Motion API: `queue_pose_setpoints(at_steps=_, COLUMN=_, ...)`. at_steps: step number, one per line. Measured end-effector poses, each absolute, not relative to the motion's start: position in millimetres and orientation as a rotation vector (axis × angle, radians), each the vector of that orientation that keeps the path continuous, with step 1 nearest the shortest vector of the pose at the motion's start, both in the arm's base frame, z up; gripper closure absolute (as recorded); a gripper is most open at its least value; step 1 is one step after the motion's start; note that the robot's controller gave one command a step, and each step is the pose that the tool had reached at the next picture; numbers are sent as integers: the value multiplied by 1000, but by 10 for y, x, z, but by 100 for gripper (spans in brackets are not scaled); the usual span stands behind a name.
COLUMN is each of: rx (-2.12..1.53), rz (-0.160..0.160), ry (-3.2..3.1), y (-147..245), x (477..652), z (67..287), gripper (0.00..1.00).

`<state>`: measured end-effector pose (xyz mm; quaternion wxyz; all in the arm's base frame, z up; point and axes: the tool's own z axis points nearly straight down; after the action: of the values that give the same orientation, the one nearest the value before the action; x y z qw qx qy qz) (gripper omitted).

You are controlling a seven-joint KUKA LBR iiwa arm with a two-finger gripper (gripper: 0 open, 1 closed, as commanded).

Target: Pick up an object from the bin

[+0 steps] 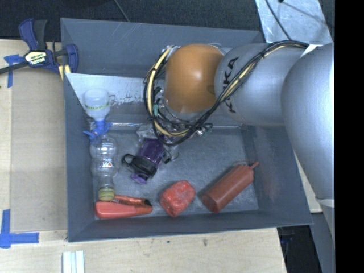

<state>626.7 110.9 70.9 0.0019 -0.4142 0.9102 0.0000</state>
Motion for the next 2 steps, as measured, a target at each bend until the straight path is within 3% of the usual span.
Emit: queue_pose_setpoints(at_steps=2, rx=-1301, rz=2, ry=2859, y=1108, x=6254, z=738, gripper=100)
